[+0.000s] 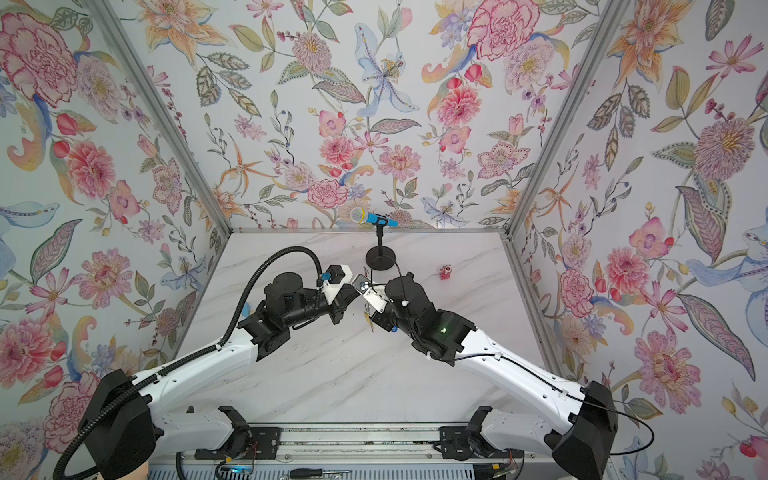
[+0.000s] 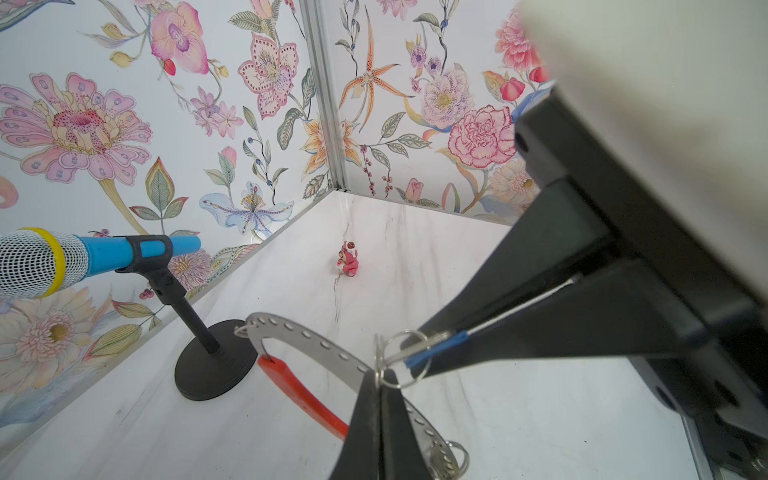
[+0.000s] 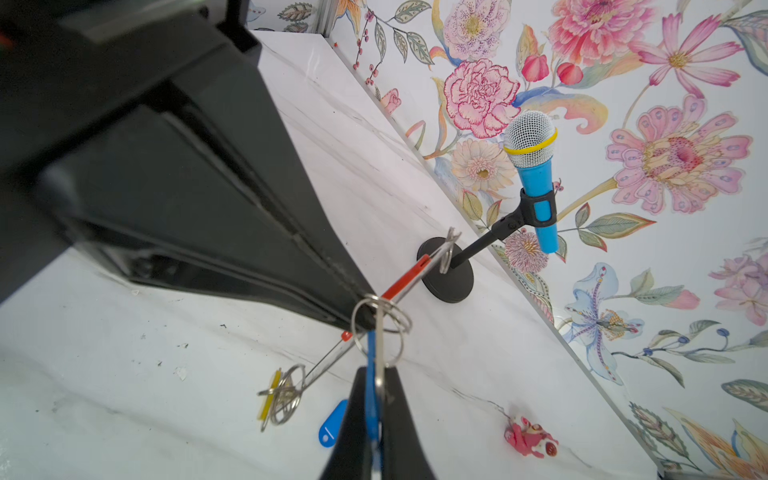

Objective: Remove the keys from the keyring

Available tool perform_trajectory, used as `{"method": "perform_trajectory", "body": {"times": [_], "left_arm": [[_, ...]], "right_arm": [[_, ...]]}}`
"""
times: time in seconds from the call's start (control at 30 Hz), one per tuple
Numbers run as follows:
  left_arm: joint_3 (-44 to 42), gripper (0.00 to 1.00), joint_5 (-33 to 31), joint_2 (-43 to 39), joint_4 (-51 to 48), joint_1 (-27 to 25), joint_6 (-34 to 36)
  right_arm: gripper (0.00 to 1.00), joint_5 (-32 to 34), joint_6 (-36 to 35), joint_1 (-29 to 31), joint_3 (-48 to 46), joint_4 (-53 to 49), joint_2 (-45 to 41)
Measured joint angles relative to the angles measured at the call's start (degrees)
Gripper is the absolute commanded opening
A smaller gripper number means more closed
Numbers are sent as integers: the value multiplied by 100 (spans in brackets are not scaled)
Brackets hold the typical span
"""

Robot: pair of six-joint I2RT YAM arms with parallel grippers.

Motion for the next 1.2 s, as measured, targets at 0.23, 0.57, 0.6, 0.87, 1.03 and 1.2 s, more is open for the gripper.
{"method": "perform_trajectory", "body": {"times": [0.23,0.57,0.6,0.87,1.03,1.2], "left_arm": [[101,0,-2,-44,-131,0,243],[258,0,13,-118,-505,-2,758],[258,0,20,-133,-535,0,835],[260,0,42,-227,-645,2,1290],[146,0,68,-262,-409,7,1349],[-120,1,223,-339,-223,7,1346]], "right_arm": [[0,-170,227,-179,0,-4,-83],[0,-713,658,-426,2,-92,-131],[0,-780,708,-459,2,-116,-131],[0,-1408,1097,-739,81,-306,-131],[0,-1615,1248,-809,90,-306,-131],[0,-1357,1381,-1093,92,-291,-142]]}}
